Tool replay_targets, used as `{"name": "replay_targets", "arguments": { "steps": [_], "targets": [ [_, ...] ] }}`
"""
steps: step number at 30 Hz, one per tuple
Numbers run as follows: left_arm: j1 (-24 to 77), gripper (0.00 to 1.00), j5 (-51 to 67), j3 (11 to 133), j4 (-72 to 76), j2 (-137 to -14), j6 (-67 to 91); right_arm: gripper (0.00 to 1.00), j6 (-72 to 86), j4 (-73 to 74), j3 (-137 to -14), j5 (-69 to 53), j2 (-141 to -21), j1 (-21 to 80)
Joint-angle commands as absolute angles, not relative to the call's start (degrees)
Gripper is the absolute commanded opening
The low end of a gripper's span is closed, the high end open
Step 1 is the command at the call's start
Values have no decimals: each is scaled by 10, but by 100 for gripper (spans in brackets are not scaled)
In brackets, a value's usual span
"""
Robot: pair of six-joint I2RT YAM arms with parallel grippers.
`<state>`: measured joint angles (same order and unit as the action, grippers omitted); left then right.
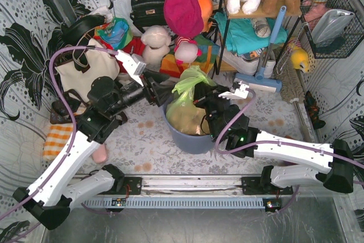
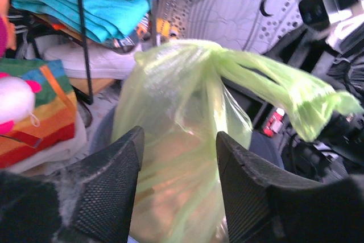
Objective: Tie the trash bag
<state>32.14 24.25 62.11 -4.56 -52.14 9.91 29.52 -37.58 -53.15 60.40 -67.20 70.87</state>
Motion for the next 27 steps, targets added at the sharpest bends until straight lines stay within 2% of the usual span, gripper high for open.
{"name": "replay_targets", "arguments": {
  "steps": [1,5,9,11,15,18,21,27],
  "targets": [
    [320,68,204,663,-28,-563,54,0,323,-357,-527,594,-653,712],
    [318,69,209,699,-46,-613,35,0,331,-344,-529,591,-650,712],
    [316,72,309,724,-43,-661,34,0,336,-338,-531,592,-653,712],
    [316,64,346,733,-46,-678,35,0,334,-338,-531,595,-655,712],
    [316,27,360,732,-51,-683,35,0,309,-364,-523,605,-660,712],
    [316,10,373,726,-52,-671,37,0,286,-381,-521,611,-662,712],
    [316,5,391,721,-56,-658,44,0,246,-430,-515,617,-671,712],
    [316,5,435,721,-85,-647,59,0,157,-547,-519,607,-699,712]
  ]
}}
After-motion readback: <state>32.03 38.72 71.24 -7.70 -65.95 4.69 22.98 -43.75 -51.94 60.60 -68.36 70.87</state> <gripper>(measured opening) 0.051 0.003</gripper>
